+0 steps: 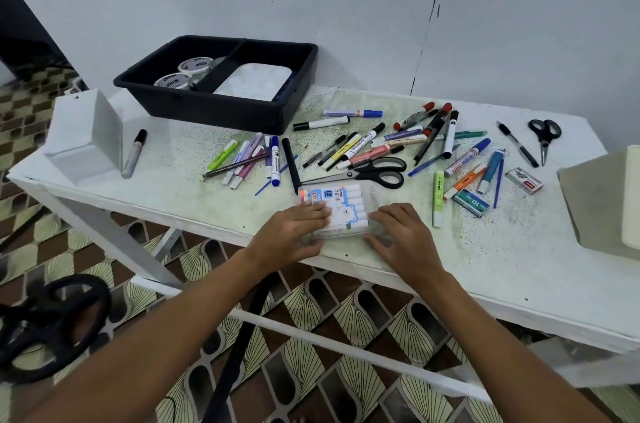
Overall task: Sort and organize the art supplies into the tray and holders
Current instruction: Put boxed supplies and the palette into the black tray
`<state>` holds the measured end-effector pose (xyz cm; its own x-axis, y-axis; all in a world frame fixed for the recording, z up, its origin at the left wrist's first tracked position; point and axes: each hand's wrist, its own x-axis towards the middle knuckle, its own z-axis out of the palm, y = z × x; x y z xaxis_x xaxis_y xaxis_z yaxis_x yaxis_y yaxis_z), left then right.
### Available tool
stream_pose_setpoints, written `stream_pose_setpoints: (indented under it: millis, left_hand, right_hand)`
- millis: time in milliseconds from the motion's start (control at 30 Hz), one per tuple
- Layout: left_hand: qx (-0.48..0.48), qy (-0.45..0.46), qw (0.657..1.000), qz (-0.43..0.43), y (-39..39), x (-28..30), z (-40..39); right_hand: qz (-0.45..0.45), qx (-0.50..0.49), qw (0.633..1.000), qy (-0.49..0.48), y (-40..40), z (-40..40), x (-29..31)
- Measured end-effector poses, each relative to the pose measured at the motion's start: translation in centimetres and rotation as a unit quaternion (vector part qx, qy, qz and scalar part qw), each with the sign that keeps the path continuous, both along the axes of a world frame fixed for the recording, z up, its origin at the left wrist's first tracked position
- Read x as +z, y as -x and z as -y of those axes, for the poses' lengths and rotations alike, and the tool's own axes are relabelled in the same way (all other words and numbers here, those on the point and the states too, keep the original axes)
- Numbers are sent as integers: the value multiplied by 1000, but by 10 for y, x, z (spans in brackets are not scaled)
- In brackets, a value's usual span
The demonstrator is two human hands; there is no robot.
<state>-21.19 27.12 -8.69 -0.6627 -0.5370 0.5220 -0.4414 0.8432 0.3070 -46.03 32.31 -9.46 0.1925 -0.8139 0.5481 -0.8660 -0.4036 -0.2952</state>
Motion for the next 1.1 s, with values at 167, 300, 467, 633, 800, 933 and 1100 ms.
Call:
stream_pose_setpoints:
  millis: [167,300,467,633,800,933,1100]
  left_hand:
    - [-9,29,1000,4,0,-1,1]
    - [3,51,999,9,6,4,-7]
    - [12,44,998,50,31,12,-25]
    - [-2,2,996,95,56,16,-37]
    - [-11,-73,990,121,62,17,-23]
    - [2,-170,982,78,58,15,-19]
    - [32,-215,973,79,56,19,-18]
  right_hand:
    - [2,2,1000,3,0,0,-1]
    - [10,3,1000,-16,7,0,1]
    - [-28,-19,998,-59,29,6,12]
    - [-36,-69,993,-94,48,14,31]
    - [-42,-85,988,-120,47,15,38]
    - [-9,-72,976,-203,37,-2,40]
    - [80,-64,962,-252,33,-2,41]
